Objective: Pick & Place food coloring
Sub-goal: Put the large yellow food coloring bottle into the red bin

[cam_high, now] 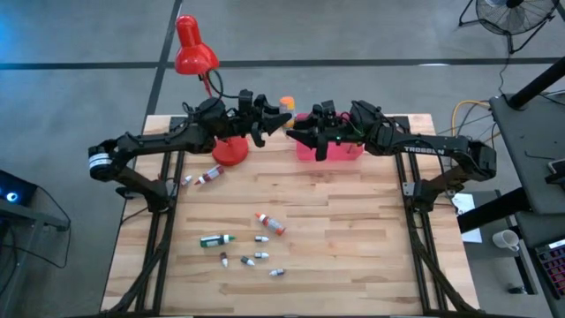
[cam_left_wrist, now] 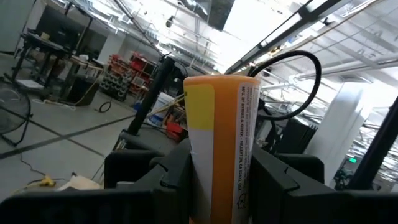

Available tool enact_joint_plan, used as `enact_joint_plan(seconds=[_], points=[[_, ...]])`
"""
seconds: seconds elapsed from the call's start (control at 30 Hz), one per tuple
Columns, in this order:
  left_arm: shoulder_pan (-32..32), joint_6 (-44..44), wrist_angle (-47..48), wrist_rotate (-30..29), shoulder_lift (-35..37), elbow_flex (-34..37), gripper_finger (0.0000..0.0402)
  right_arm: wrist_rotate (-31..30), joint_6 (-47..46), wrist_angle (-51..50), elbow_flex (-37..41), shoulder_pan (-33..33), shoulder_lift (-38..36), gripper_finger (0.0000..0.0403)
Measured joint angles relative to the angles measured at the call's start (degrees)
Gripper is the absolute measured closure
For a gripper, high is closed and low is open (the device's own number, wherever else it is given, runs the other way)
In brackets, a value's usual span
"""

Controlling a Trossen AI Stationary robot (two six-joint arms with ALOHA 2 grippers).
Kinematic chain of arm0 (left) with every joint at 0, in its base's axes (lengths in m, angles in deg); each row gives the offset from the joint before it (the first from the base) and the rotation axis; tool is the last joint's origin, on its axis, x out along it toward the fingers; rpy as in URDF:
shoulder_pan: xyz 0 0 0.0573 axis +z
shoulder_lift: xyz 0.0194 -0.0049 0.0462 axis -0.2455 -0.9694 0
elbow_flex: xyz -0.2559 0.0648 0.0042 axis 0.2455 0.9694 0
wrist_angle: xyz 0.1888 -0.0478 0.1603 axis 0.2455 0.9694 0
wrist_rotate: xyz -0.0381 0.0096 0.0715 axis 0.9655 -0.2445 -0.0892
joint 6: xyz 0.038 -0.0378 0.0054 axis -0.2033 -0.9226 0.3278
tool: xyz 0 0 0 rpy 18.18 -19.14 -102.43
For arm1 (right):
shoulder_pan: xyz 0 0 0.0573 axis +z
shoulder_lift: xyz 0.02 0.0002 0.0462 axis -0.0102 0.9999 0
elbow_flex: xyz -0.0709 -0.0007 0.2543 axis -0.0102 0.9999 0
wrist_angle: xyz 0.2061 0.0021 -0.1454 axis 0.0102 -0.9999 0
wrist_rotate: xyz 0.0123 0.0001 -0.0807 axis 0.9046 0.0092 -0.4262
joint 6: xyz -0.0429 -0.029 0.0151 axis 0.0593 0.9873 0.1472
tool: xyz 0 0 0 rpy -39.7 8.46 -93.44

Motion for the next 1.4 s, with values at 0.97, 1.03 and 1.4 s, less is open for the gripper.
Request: enact_joint_plan(seconds=[0.97, 1.03, 1.4], points=[[0.0, 1.1, -0.4, -0.1, -2.0, -1.1, 0.0309, -2.8, 0.7, -2.5, 0.1, 0.0, 0.0, 0.0291], [0.0, 1.1, -0.4, -0.2, -2.0, -1.1, 0.0309, -2.8, 0.6, -2.5, 0.1, 0.0, 0.0, 0.0289], [0.1, 1.3, -0.1, -1.5, -2.0, -1.1, 0.0309, -2.6, 0.7, -4.3, 0.1, 0.0, -0.1, 0.0294]])
